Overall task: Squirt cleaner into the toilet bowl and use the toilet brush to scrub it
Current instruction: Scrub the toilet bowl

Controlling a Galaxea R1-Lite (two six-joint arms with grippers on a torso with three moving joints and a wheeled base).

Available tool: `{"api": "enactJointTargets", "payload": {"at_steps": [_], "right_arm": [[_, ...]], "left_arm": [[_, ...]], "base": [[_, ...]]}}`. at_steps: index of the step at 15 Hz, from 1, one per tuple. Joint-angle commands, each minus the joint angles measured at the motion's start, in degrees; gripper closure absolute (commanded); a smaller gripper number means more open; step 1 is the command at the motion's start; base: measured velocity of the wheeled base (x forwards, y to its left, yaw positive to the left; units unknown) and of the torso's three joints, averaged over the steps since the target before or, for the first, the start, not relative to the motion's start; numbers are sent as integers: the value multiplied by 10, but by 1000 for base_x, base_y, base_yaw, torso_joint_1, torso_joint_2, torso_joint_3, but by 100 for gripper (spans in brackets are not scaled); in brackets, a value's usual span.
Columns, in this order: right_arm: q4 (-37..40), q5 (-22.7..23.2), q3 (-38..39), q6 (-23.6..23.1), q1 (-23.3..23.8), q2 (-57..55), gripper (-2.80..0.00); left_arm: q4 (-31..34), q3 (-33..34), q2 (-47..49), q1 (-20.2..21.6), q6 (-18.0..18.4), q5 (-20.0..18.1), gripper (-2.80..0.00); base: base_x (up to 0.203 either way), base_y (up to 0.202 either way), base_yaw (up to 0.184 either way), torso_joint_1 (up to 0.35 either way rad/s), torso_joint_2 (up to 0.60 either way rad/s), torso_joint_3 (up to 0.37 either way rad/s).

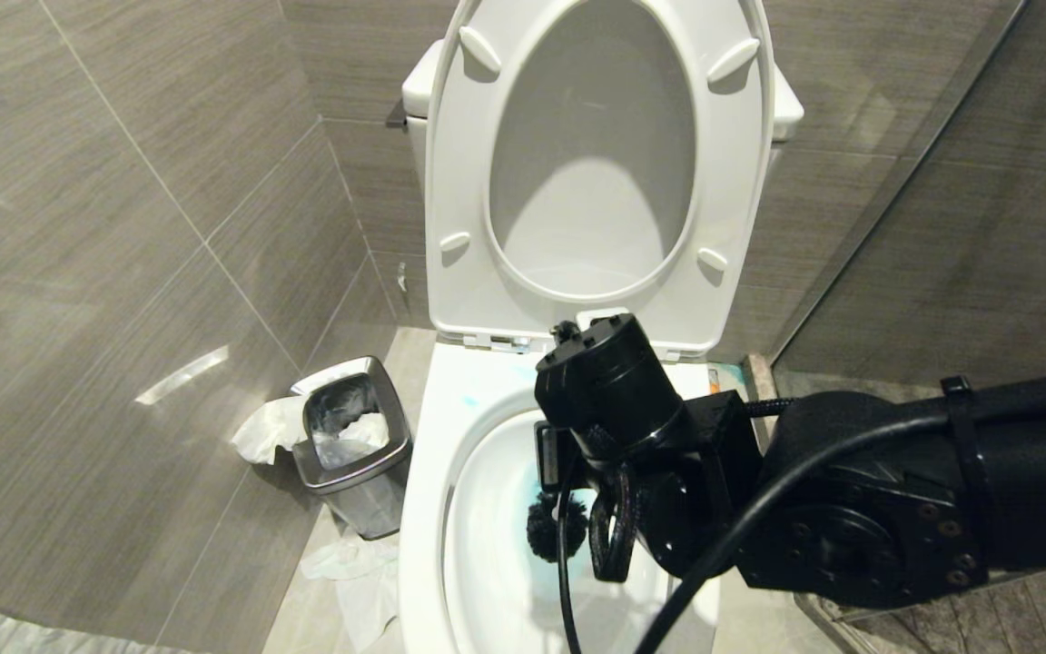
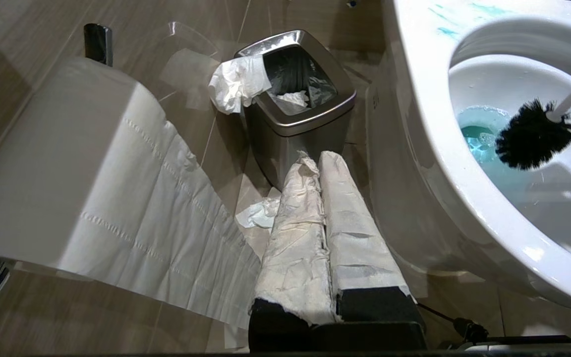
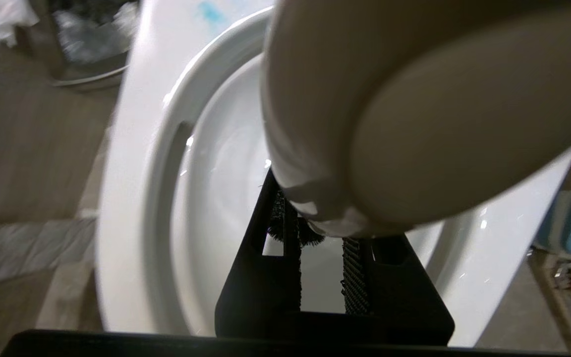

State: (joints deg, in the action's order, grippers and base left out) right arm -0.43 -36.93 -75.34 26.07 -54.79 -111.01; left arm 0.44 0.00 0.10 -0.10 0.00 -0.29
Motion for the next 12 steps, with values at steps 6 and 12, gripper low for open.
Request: {"api": "enactJointTargets", "payload": {"at_steps": [6, 12], "right_arm": [[20, -12, -124, 21, -56, -69, 0], [73, -17, -246, -18, 29, -110, 0]], "left_arm": [[0, 2, 0, 0, 0, 0, 0], [0, 2, 0, 0, 0, 0, 0]], "base": [[0, 0, 0, 0, 0, 0], [0, 0, 0, 0, 0, 0]]}}
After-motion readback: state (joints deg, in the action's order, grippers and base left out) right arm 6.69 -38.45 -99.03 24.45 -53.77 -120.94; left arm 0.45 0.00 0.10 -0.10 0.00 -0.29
